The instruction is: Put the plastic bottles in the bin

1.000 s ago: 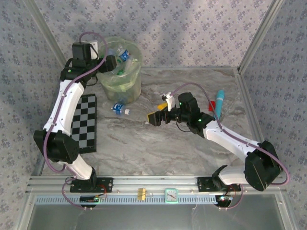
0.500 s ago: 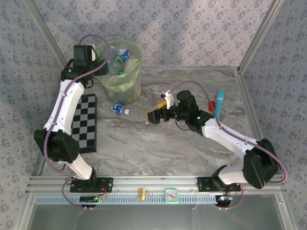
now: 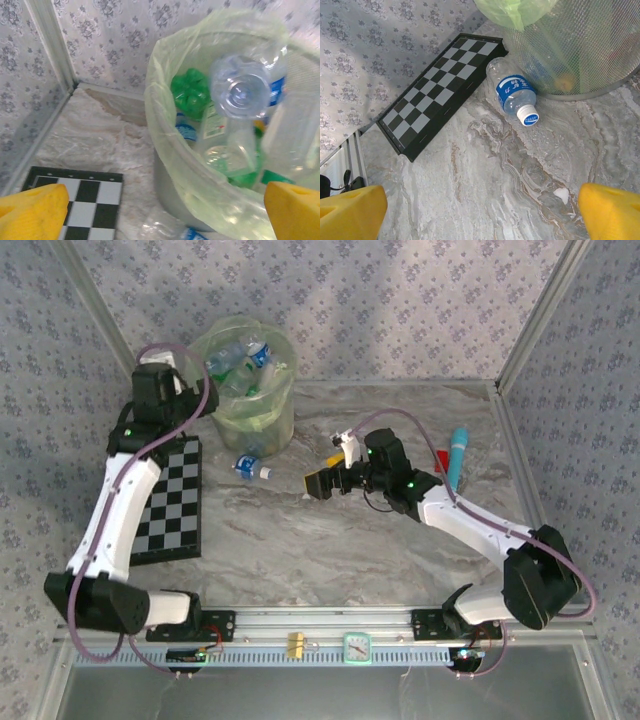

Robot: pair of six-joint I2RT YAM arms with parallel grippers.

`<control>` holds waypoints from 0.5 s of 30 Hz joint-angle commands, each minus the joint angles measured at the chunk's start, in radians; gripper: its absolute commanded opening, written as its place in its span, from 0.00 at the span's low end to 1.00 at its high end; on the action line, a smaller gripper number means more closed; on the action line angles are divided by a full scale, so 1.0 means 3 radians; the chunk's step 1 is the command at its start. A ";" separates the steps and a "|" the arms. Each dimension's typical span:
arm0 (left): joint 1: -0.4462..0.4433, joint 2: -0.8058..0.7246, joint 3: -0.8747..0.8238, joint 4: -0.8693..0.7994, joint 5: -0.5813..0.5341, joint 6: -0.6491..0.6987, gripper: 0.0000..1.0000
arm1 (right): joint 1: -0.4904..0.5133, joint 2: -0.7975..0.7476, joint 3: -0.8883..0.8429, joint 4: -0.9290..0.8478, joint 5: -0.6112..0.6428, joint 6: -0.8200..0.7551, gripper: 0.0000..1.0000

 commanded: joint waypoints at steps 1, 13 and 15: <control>0.0021 -0.0198 -0.0367 0.0267 0.0286 -0.0607 1.00 | 0.0034 0.0035 0.0105 0.0001 -0.0016 -0.0060 1.00; -0.0101 -0.0989 -0.2221 0.0972 0.0121 -0.2168 1.00 | 0.0074 0.0101 0.0036 0.0040 -0.0034 -0.0090 1.00; -0.0192 -0.0965 -0.2369 0.1082 0.0086 -0.2354 1.00 | 0.0088 0.0132 0.0042 0.0039 -0.0034 -0.0090 1.00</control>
